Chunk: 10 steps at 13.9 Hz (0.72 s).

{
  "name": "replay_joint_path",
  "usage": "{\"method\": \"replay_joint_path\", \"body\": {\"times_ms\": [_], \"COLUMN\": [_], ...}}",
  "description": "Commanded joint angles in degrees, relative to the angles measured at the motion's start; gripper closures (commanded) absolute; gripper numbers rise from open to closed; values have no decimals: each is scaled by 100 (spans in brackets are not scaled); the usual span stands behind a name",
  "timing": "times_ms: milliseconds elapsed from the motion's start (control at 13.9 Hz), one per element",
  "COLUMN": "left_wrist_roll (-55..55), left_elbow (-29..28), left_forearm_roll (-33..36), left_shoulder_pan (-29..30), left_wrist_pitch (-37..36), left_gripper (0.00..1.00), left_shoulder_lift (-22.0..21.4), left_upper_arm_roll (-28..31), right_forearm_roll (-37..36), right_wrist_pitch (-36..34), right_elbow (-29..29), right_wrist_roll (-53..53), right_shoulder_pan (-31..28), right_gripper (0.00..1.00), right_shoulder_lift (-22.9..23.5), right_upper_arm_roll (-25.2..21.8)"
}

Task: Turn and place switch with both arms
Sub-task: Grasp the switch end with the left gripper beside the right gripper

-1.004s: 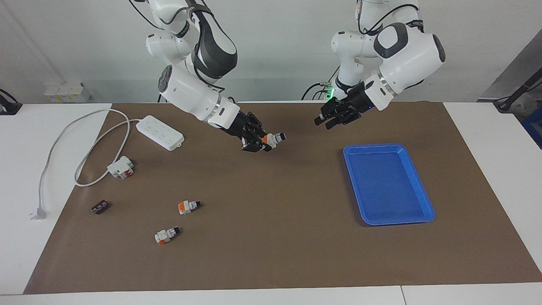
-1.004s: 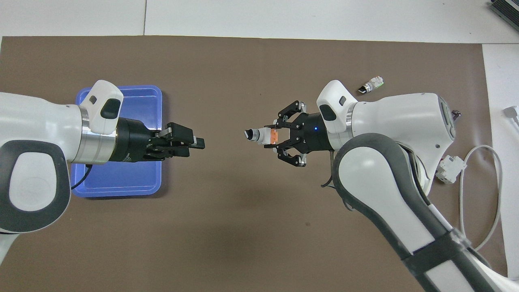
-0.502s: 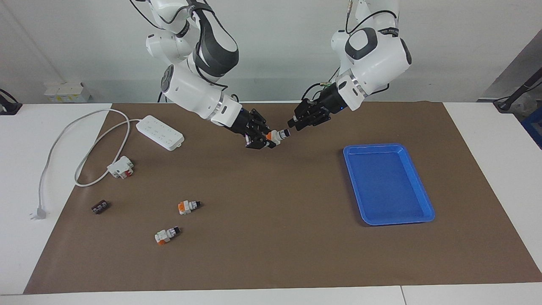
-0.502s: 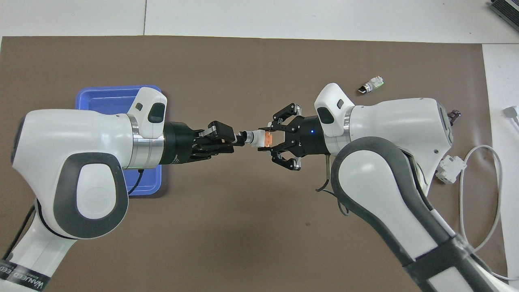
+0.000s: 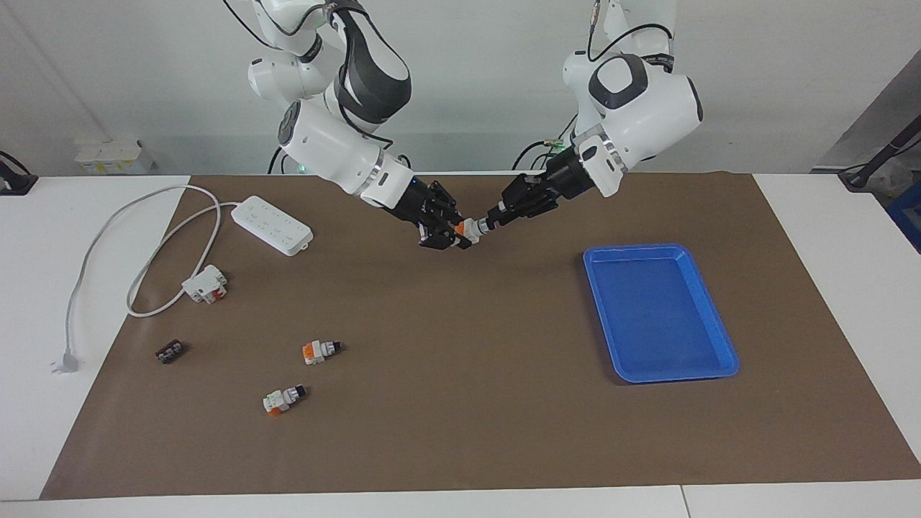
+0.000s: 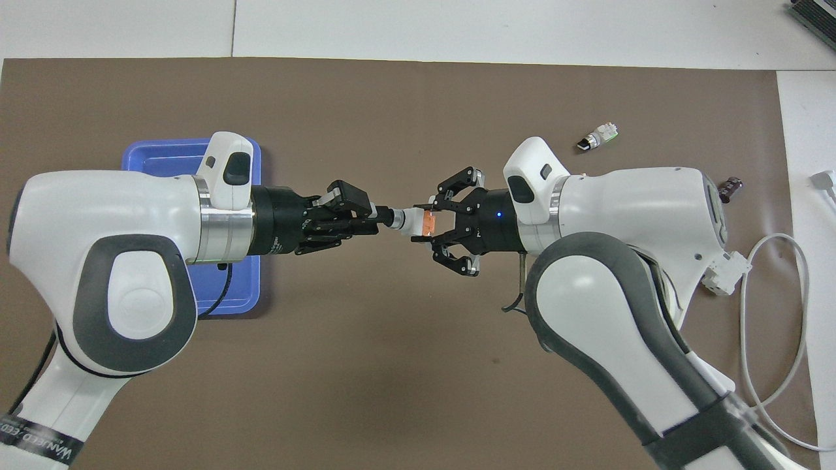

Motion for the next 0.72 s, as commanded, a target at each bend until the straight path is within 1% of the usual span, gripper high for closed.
{"method": "replay_joint_path", "body": {"times_ms": [0,143,645], "left_wrist_roll": [-56,-56,-47], "left_elbow": [187,231,213], "left_forearm_roll": [-154,-162,-162], "left_shoulder_pan": [68,173,95], "left_wrist_pitch": [-37,-204,-56], "left_gripper": [68,70,73], "left_shoulder_lift": [111,128,216], "left_upper_arm_roll": [17,17,-1], "right_forearm_roll": [158,158,158], "right_wrist_pitch": [82,82,82], "right_elbow": [-173,-173,-181], "right_wrist_roll": [73,73,64], "right_shoulder_pan": [9,1,1], "right_gripper": [100,100,100], "right_shoulder_lift": [-168,-177,-186], "right_upper_arm_roll": [8,-1,-1]}}
